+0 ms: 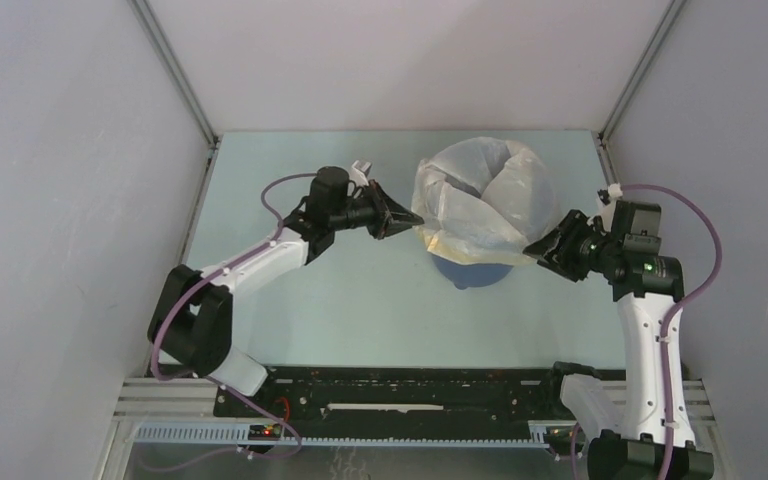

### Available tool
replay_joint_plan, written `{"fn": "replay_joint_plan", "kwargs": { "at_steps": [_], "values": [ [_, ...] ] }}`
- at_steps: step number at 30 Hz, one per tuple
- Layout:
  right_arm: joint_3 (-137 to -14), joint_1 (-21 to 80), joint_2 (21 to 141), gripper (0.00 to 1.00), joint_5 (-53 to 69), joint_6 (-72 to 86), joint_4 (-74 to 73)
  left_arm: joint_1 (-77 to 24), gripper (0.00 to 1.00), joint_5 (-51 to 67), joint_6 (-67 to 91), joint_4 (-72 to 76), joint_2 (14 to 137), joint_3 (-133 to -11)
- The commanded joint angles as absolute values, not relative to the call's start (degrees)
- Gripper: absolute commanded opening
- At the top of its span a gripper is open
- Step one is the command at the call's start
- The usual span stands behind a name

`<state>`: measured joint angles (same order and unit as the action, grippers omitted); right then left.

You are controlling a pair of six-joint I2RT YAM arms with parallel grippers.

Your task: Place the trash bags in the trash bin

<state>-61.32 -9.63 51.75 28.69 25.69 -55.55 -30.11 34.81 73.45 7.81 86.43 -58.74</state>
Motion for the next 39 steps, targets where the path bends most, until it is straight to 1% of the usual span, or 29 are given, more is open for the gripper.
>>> {"fn": "replay_joint_plan", "kwargs": {
  "at_steps": [1, 4, 7, 12, 15, 17, 19, 20, 22, 25, 28, 34, 39],
  "values": [
    [-57.99, -9.10, 51.68, 0.49, 27.28, 24.97, -50.88, -30.74, 0.01, 35.85, 71.12, 6.79, 89.79, -56.70],
    [-56.18, -8.61, 51.91, 0.40, 25.38, 24.15, -49.56, -31.06, 0.00, 35.73, 70.38, 6.55, 91.90, -56.73],
    [-53.15, -8.20, 52.47, 0.34, 22.12, 23.80, -47.85, -31.43, 0.00, 35.69, 68.87, 5.34, 94.47, -57.69],
    [-49.88, -7.57, 55.99, 0.33, 19.77, 23.41, -44.24, -31.68, 0.00, 36.47, 66.04, 2.94, 99.52, -61.34],
    [-53.73, -7.48, 57.37, 0.33, 21.26, 23.68, -48.99, -32.35, 0.00, 36.91, 65.29, 2.57, 100.32, -62.94],
    [-56.35, -7.31, 55.36, 0.35, 21.37, 24.14, -52.81, -32.41, 0.01, 36.76, 63.99, 1.59, 100.12, -63.42],
    [-59.23, -7.23, 52.24, 0.39, 20.50, 24.66, -56.66, -32.41, 0.02, 37.12, 63.34, 0.76, 100.19, -63.90],
    [-60.90, -7.27, 50.78, 0.42, 19.63, 24.79, -59.32, -32.43, 0.03, 37.77, 63.49, 0.71, 100.15, -64.16],
    [-64.02, -7.45, 48.42, 0.53, 17.32, 24.81, -62.65, -32.43, 0.07, 38.14, 63.45, 0.69, 99.69, -64.81],
    [-66.95, -10.14, 47.65, 0.65, 13.96, 25.20, -63.24, -32.39, 0.08, 37.57, 61.96, -1.06, 98.60, -66.29],
    [-68.63, -13.41, 49.95, 0.71, 11.12, 28.53, -59.75, -32.34, 0.08, 38.04, 61.57, -2.59, 98.93, -67.77],
    [-75.81, -19.44, 61.33, 0.72, 17.77, 33.47, -53.34, -32.33, 0.09, 39.19, 62.65, -2.57, 99.17, -67.77],
    [-74.19, -22.67, 67.40, 0.68, 23.68, 34.21, -47.22, -32.38, 0.11, 39.73, 62.93, -2.54, 99.24, -68.52]
  ]
}}
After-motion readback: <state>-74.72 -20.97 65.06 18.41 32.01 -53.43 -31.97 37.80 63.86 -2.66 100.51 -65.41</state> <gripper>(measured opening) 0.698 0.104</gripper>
